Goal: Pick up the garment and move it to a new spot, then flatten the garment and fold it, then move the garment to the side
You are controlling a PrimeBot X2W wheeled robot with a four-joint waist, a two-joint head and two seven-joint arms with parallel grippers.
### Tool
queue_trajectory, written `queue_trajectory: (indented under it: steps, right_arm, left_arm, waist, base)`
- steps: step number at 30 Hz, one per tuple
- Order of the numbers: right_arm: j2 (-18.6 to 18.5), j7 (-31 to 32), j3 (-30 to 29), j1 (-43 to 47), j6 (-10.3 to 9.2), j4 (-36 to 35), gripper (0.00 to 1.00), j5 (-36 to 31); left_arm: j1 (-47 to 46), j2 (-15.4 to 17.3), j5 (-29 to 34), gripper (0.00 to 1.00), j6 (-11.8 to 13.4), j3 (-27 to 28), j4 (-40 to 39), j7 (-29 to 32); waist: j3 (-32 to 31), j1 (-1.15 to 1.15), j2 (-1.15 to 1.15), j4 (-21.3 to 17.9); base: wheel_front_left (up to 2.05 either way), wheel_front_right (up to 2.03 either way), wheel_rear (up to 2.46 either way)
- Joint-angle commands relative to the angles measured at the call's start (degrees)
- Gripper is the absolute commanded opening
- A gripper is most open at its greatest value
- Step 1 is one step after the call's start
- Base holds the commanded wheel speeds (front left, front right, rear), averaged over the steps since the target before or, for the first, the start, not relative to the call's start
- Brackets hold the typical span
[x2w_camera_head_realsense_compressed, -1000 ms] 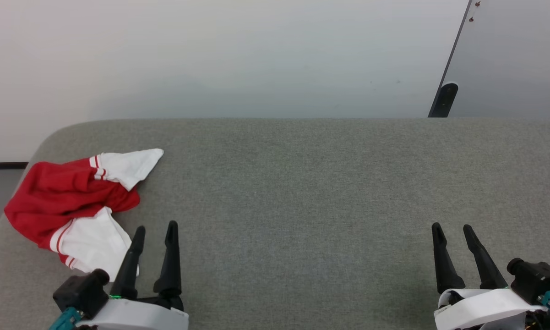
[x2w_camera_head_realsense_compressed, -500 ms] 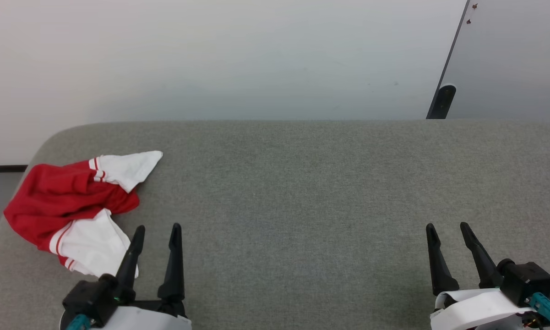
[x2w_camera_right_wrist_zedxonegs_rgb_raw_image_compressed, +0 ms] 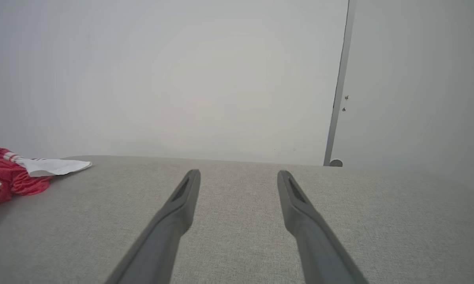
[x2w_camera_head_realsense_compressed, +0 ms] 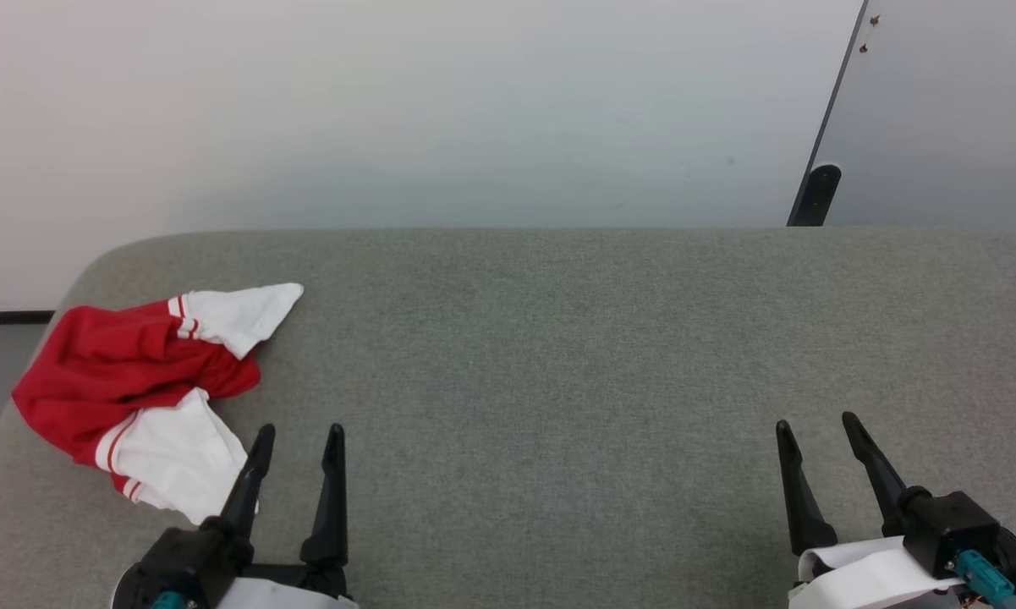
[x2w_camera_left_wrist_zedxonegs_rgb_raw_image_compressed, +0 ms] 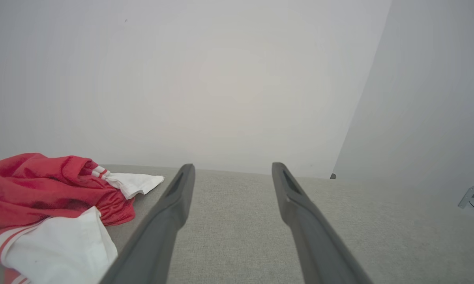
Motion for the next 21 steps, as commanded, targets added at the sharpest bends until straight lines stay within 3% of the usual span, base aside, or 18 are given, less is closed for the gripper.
queue_trajectory:
  steps: [1, 11, 21]
  right_arm:
    - [-0.05, -0.53, 0.27, 0.44, -0.02, -0.29, 1.00, -1.27]
    - [-0.05, -1.13, 1.75, 1.00, -0.02, -0.21, 1.00, -3.61]
    - [-0.03, -1.13, 6.07, 0.33, -0.02, 0.83, 1.00, -3.11]
  left_arm:
    - [0.60, -0.13, 1.15, 1.00, -0.27, 0.28, 0.09, -0.48]
    - [0.18, -0.48, 1.47, 1.00, 0.57, 2.05, 2.91, -0.94]
    - [-0.22, -0.20, -0.54, 1.00, 2.71, 6.41, 5.23, -0.94]
  waist:
    - [-0.16, 0.00, 0.00, 0.13]
    - [-1.11, 0.00, 0.00, 3.00]
    - [-3.00, 0.00, 0.00, 12.12]
  base:
    - [0.00, 0.00, 0.00]
    - [0.00, 0.00, 0.00]
    - [0.00, 0.00, 0.00]
